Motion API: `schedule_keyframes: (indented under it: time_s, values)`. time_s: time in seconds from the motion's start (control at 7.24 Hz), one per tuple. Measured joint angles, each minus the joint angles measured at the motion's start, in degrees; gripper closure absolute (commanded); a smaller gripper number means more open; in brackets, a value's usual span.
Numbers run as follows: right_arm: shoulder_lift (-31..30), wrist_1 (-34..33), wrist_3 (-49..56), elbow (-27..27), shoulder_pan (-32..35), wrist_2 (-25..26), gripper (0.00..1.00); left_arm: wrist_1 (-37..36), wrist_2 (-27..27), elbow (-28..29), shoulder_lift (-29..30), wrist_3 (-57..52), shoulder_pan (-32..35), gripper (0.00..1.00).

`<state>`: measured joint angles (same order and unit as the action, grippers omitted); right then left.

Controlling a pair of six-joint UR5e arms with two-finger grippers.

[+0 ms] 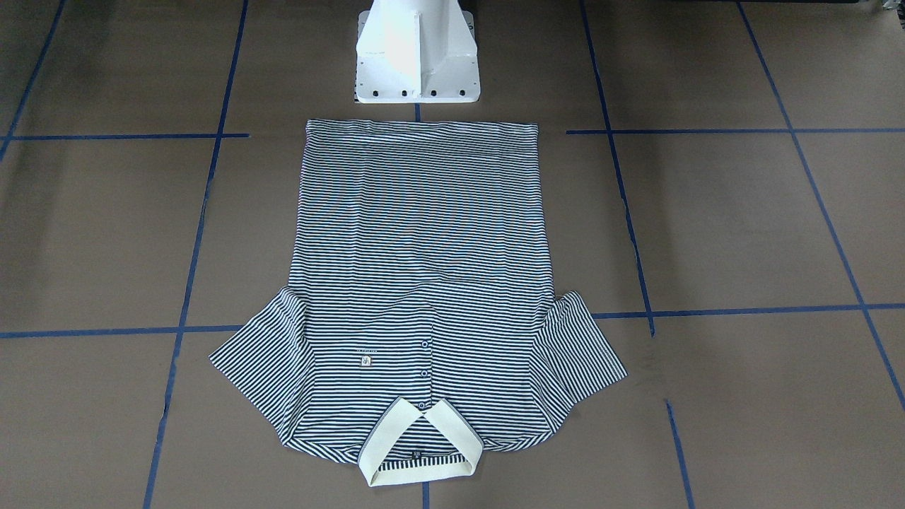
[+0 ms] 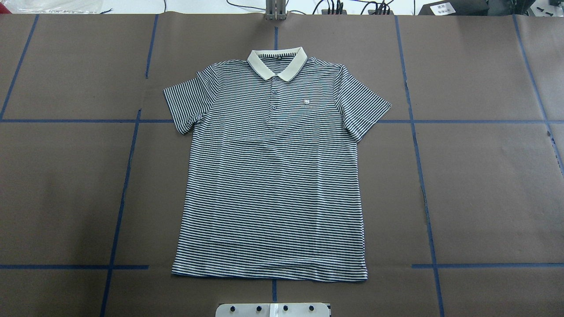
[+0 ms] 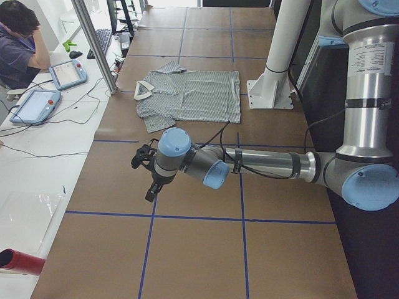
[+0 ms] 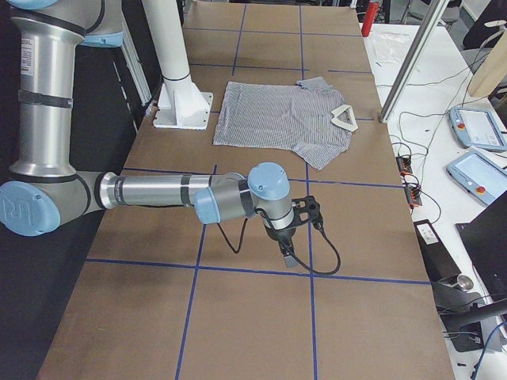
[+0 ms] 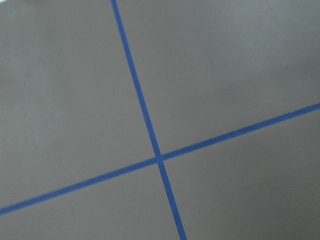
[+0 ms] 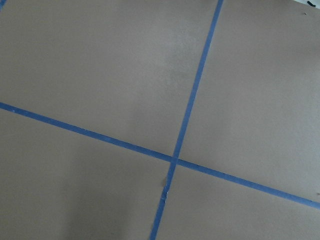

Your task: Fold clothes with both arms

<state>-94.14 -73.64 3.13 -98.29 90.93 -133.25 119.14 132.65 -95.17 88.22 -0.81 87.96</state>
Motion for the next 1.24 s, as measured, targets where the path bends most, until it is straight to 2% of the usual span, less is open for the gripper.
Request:
schedule_keyframes:
  time_s: [0.28, 0.55, 0.69, 0.97, 1.24]
  values:
    - [2.06, 4.80, -4.70, 1.04, -0.95, -5.81, 0.00, 8.81, 0.04, 2.54, 1.32, 0.00, -0.05, 0.00]
    - [7.43, 9.99, -20.29, 1.47, -7.19, -4.13, 0.00, 12.13, 0.06, 4.03, 1.94, 0.02, -0.07, 0.00]
    - [12.12, 10.82, -31.70, 1.48, -12.92, 0.15, 0.03, 12.63, 0.06, 4.16, 2.00, 0.02, -0.07, 0.00]
    - [21.23, 11.10, -49.24, 3.05, -25.32, 12.52, 0.13, 12.99, 0.06, 4.20, 1.96, -0.03, -0.07, 0.00]
    - [30.61, 11.12, -58.24, 10.20, -34.22, 22.23, 0.21, 13.06, 0.06, 4.21, 1.89, -0.12, -0.13, 0.00]
